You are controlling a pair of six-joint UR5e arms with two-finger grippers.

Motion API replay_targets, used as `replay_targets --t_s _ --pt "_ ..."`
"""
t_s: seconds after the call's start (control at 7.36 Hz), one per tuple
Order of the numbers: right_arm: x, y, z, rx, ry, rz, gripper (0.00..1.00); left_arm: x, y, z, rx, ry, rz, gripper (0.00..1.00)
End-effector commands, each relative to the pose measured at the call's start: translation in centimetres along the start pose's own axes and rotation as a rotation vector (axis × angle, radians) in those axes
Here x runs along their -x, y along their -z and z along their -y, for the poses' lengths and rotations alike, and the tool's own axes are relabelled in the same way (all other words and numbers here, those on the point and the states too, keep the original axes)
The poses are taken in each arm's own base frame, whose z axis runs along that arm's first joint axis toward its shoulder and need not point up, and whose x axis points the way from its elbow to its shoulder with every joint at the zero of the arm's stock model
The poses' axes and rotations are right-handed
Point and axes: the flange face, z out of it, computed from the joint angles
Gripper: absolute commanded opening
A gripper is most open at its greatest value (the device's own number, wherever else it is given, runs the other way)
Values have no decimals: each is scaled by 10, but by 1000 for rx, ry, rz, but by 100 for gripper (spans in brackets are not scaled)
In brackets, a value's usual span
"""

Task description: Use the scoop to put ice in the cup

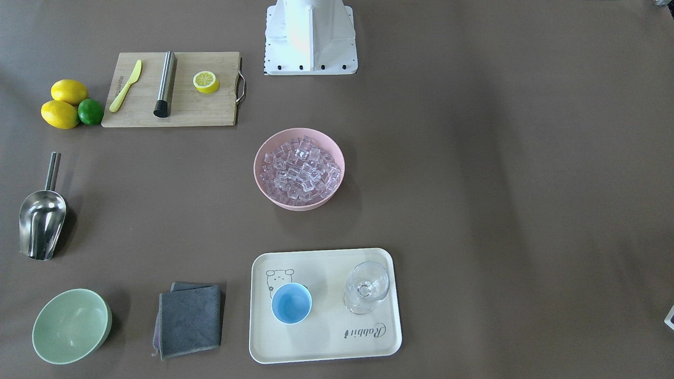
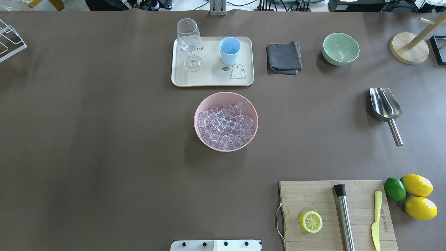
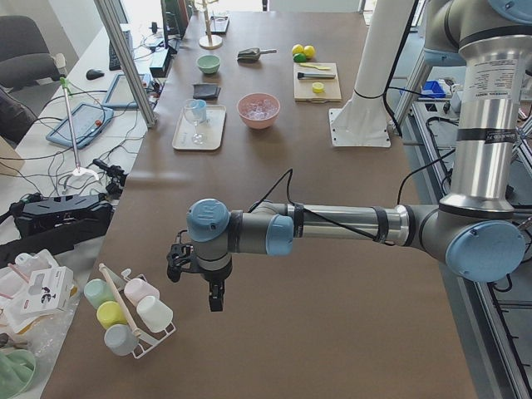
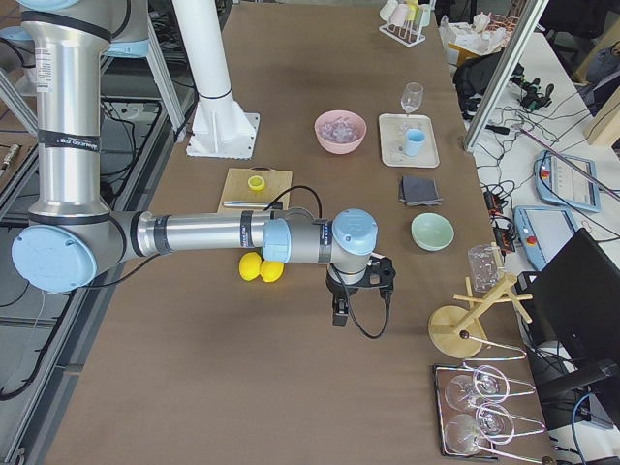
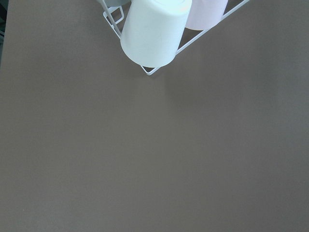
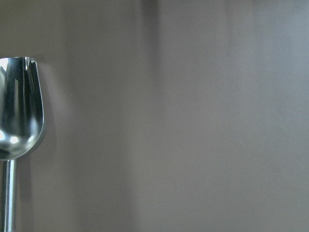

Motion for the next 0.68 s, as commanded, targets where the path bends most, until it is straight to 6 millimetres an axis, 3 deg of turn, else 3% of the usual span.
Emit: replay_targets --t_s 0.0,0.27,0.54 --pt "-1 -2 -3 4 -2 2 100 -4 -2 0 -4 -14 -7 99" --pt "-1 -1 -3 2 -1 2 100 -4 -2 1 -3 -15 -7 99" --pt "2 2 -2 -3 3 4 100 -28 15 6 -67 -86 -19 99"
